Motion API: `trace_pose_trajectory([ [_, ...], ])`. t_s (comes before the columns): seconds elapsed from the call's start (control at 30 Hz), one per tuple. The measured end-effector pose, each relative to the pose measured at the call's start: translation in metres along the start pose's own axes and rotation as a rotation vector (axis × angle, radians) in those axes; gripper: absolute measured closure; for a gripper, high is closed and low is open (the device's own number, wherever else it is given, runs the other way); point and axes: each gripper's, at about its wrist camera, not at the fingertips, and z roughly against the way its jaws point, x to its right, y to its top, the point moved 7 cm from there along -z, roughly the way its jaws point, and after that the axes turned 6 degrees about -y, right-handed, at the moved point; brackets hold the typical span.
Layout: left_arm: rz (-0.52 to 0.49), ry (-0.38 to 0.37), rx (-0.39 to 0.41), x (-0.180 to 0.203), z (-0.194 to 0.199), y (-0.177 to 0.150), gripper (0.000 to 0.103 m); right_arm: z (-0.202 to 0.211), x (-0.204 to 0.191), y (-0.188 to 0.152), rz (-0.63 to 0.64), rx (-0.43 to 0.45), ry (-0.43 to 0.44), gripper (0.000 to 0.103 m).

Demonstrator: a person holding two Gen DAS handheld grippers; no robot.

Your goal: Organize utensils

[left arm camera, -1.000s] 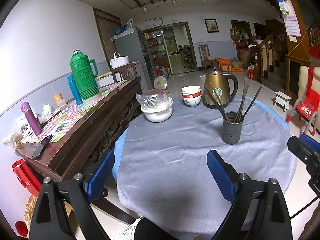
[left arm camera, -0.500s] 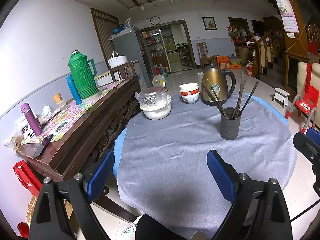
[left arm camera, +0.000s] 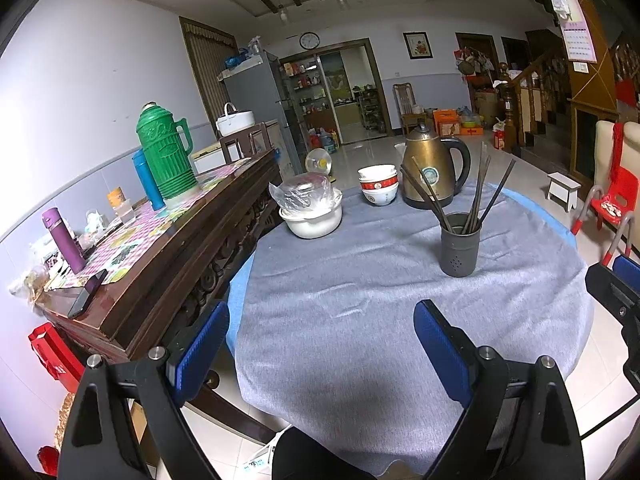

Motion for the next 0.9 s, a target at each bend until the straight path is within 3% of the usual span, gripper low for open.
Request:
trace_pose_trajectory([
  [0.9, 0.014, 0.018, 0.016, -0.0079, 0.0064, 0.0009, 0.010, 0.0027, -0.0054, -0.0026, 0.020, 0.014, 0.003, 0.045],
])
